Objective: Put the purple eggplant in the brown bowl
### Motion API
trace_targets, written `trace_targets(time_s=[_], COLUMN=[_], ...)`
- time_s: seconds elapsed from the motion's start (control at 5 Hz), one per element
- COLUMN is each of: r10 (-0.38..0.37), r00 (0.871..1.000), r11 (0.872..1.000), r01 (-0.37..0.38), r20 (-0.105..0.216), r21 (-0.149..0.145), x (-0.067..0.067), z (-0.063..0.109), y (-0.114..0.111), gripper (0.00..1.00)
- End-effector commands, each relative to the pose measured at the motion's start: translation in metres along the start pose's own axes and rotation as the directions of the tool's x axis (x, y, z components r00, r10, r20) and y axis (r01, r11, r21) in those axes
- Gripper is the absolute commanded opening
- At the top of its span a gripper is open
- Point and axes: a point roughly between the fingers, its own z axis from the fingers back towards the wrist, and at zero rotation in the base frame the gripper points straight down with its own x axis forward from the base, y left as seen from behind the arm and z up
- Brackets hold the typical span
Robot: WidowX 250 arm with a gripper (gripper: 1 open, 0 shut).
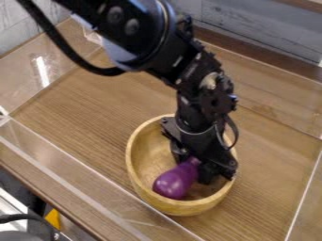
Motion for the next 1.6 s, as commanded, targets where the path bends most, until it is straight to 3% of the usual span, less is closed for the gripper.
trace_targets(time_s=[0.0,0.4,0.6,1.0,1.4], r10=[-0.039,-0.007,-0.008,0.149,0.15], r00=[0.999,1.0,1.0,0.988,0.987], r11=[0.999,1.0,1.0,0.989,0.988], r01=[0.038,0.007,0.008,-0.149,-0.152], r20=[-0.006,-0.015,-0.019,-0.039,-0.054], r21=[-0.005,-0.012,-0.015,-0.011,-0.021], x=[0.005,0.018,0.018,0.005,-0.005], z=[0.001,-0.005,-0.007,-0.002,0.007], y=[-0.001,0.02,0.016,0.024,0.027], gripper=[0.0,0.0,0.0,0.0,0.0])
